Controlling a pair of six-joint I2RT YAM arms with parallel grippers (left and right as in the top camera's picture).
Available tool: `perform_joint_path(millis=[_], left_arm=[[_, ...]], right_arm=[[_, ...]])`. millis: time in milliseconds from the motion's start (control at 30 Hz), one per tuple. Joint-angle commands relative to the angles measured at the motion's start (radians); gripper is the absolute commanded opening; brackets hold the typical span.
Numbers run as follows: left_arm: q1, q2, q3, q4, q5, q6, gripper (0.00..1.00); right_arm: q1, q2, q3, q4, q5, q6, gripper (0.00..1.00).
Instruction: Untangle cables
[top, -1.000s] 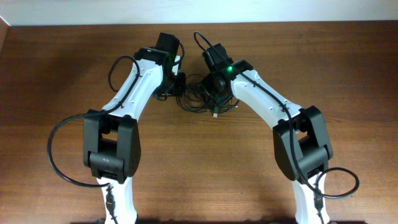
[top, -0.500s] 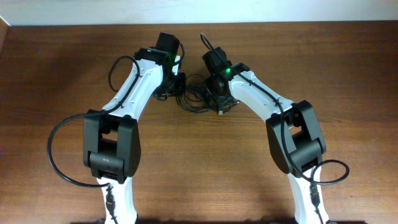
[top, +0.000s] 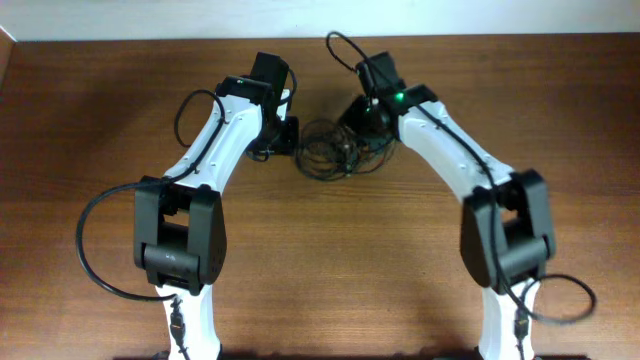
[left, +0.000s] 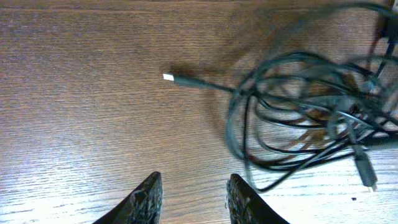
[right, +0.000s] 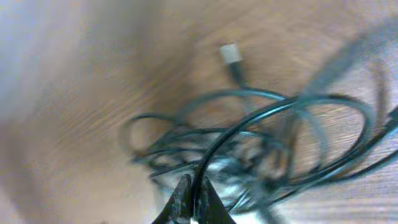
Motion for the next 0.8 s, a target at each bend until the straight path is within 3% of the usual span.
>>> perform_joint_path(millis=[0, 167, 300, 367, 500, 533, 600, 667, 767], left_arm=[[0.007, 0.011, -0.005, 0.002, -0.006, 0.002, 0.36], [0.007, 0.011, -0.005, 0.002, 0.016, 0.002, 0.38], [0.031, 0.011, -0.004, 0.001, 0.069, 0.036, 0.37], [0.076, 0.011, -0.004, 0.001, 0.242, 0.135, 0.42], [0.158, 0.011, -0.042, -0.005, 0.858, 0.570, 0.58], [0.159, 0.011, -0.051, -0.007, 0.940, 0.634, 0.62], [0.154, 0.011, -0.053, 0.003, 0.895, 0.634, 0.64], [0.136, 0.011, -0.053, 0.037, 0.845, 0.579, 0.58], [0.079, 0.011, -0.053, 0.098, 0.580, 0.377, 0.43]], right_arm=[[0.001, -0.094, 0.004, 0.017, -0.111, -0.102, 0.04], [-0.051, -0.105, 0.004, 0.130, -0.465, -0.101, 0.04], [-0.098, -0.105, 0.003, 0.119, -0.528, -0.109, 0.04], [-0.120, -0.105, 0.003, 0.090, -0.550, -0.137, 0.04], [-0.143, -0.105, 0.003, 0.039, -0.563, -0.180, 0.04], [-0.146, -0.105, 0.003, 0.039, -0.570, -0.180, 0.04], [-0.146, -0.105, 0.003, 0.039, -0.585, -0.184, 0.04], [-0.146, -0.105, 0.003, 0.039, -0.599, -0.188, 0.04], [-0.145, -0.105, 0.003, 0.038, -0.619, -0.203, 0.04]])
